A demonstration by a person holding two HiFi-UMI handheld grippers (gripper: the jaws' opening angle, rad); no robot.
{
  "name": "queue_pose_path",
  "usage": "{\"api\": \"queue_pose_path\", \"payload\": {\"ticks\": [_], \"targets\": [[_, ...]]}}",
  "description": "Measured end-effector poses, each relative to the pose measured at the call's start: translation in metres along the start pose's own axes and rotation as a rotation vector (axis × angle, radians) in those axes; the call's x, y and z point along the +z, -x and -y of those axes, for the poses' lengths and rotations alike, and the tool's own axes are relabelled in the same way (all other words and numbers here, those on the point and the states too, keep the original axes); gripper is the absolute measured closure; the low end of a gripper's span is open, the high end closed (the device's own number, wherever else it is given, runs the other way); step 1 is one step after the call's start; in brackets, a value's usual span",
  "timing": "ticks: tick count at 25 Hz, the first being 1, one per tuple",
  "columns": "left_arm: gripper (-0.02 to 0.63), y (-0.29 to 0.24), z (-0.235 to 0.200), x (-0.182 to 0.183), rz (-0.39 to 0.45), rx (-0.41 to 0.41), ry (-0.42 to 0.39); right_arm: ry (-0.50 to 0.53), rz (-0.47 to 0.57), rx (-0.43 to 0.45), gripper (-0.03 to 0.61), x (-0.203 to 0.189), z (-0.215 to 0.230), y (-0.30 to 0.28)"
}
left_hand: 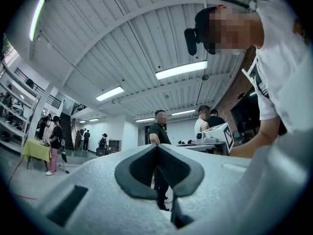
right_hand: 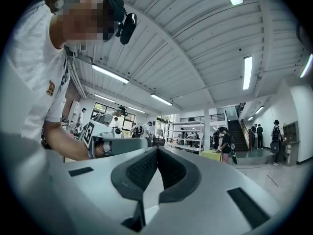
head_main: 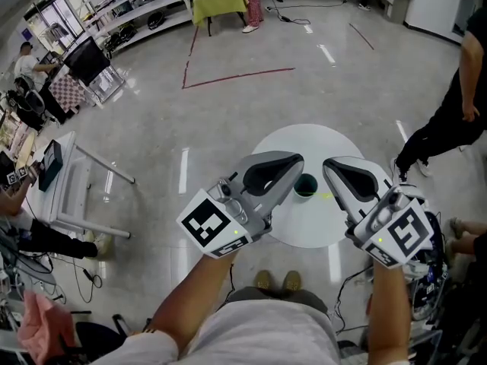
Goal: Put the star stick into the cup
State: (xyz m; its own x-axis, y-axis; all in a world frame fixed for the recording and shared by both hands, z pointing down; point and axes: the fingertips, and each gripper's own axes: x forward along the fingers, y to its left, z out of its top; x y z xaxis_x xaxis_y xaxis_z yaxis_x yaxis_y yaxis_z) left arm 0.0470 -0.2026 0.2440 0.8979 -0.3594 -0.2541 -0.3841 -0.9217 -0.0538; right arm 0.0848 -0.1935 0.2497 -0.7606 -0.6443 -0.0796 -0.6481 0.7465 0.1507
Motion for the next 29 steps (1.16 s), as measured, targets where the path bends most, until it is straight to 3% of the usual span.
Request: {"api": "queue_pose_path", "payload": {"ticks": [29], "targets": [[0.6,0.0023,0.0023,-0.0063,-0.01,-0.006,0.012,0.003,-0.026,0.005,0.568,-0.0047,-0.0033,-0.001]]}}
